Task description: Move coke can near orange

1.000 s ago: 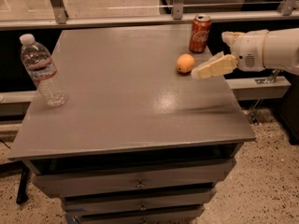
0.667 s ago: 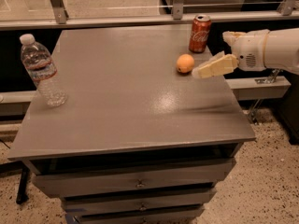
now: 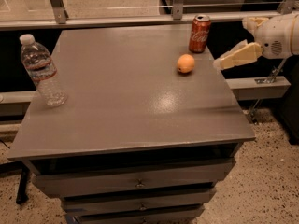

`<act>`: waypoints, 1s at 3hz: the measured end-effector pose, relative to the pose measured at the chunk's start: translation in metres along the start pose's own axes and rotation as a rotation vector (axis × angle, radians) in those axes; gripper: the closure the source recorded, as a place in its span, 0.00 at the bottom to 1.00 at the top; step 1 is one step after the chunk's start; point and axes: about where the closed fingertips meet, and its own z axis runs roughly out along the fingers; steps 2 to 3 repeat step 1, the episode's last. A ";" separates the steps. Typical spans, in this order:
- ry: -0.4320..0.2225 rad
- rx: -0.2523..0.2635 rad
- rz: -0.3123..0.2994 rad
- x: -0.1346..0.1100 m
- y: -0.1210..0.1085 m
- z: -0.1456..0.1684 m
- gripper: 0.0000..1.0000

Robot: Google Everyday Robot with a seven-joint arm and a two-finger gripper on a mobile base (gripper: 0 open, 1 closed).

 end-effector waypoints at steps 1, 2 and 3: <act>0.000 0.000 0.000 0.000 0.000 0.000 0.00; 0.000 0.000 0.000 0.000 0.000 0.000 0.00; 0.000 0.000 0.000 0.000 0.000 0.000 0.00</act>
Offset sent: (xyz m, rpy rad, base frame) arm 0.0000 0.0000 0.0000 0.0000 0.0000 0.0000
